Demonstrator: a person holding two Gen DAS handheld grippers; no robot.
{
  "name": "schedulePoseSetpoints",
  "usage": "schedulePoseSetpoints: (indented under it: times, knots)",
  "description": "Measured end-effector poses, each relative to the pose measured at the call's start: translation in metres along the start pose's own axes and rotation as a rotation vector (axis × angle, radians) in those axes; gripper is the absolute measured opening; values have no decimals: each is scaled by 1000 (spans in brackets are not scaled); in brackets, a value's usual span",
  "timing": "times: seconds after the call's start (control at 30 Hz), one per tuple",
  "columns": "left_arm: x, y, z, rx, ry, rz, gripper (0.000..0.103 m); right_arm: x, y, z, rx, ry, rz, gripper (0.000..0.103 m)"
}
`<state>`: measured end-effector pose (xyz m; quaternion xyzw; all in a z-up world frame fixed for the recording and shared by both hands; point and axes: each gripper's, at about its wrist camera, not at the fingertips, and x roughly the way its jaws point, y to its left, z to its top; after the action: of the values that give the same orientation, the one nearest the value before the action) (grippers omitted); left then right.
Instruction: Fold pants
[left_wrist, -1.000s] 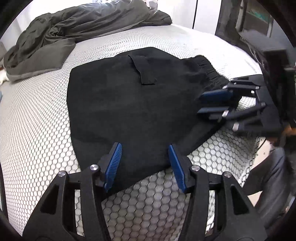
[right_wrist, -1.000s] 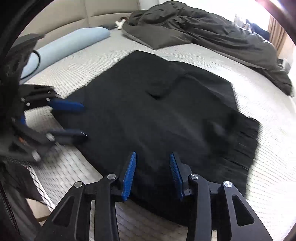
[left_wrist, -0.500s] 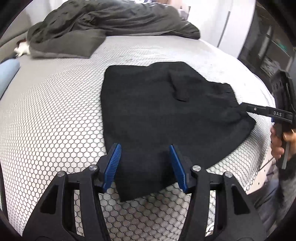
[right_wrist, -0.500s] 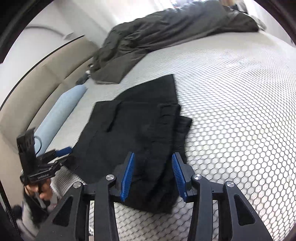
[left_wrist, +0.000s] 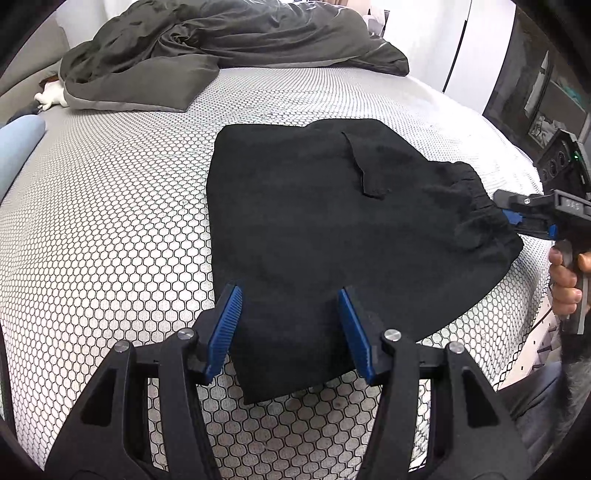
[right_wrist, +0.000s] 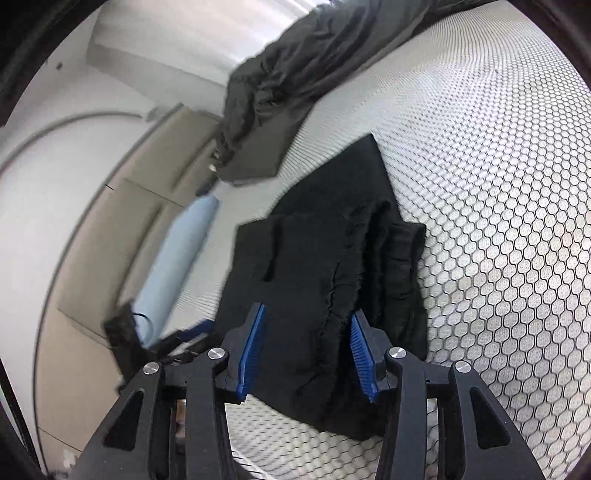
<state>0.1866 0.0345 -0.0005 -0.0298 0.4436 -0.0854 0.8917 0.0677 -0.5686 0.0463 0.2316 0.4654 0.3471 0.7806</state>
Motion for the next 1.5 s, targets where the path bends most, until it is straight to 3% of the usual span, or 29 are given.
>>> schedulePoseSetpoints:
  times: [0.07, 0.1, 0.13, 0.27, 0.37, 0.47, 0.53, 0.57, 0.67, 0.7, 0.73, 0.8, 0.9, 1.07, 1.2, 1.3, 1.37, 1.4, 1.5]
  knots:
    - [1, -2, 0, -4, 3, 1, 51, 10, 4, -1, -18, 10, -20, 41]
    - [1, -2, 0, -8, 5, 1, 51, 11, 6, -1, -41, 6, -59, 19]
    - [1, -1, 0, -12, 5, 2, 51, 13, 9, -2, -61, 3, -109, 8]
    - [2, 6, 2, -34, 2, -3, 51, -4, 28, -9, -128, -33, -140, 4]
    - [6, 14, 3, -63, 13, 8, 51, 13, 27, -23, -234, 66, -325, 6]
    - [10, 27, 4, -138, 29, -13, 51, 1, 27, -19, -202, 39, -257, 14]
    - [11, 35, 5, -183, 39, -51, 51, -16, 26, -16, -174, -21, -231, 46]
    - [13, 37, 5, -196, 43, -68, 51, -22, 23, -15, -156, -53, -237, 72]
    - [22, 43, 4, -238, 55, -120, 51, -26, 8, -11, -73, -54, -228, 75]
    - [25, 43, 5, -244, 57, -128, 47, -22, 3, -11, -47, -37, -229, 75]
    - [29, 42, 6, -250, 56, -134, 42, -17, -3, -12, -17, -18, -224, 72]
    - [33, 38, 11, -241, 54, -103, 39, -5, -8, -13, 17, 10, -185, 44]
    - [39, 34, 26, -221, 34, -46, 34, -4, -15, -10, 56, -13, -155, 29]
    - [56, 43, 47, -245, 2, -12, 31, 13, -7, 11, 53, -72, -194, 25]
    - [55, 48, 43, -310, -5, -17, 32, 22, -7, 17, 11, -39, -236, 36]
    - [33, 34, 41, -241, -59, 80, 32, 4, -6, 17, 27, -71, -261, 49]
    - [16, 25, 36, -205, -103, 109, 37, -10, 4, 11, -23, -108, -342, 59]
    - [5, 26, 29, -193, -129, 122, 43, -16, 8, 9, -51, -127, -368, 69]
    - [-23, 11, 19, -157, -219, 142, 76, -39, 34, -8, -165, -190, -406, 91]
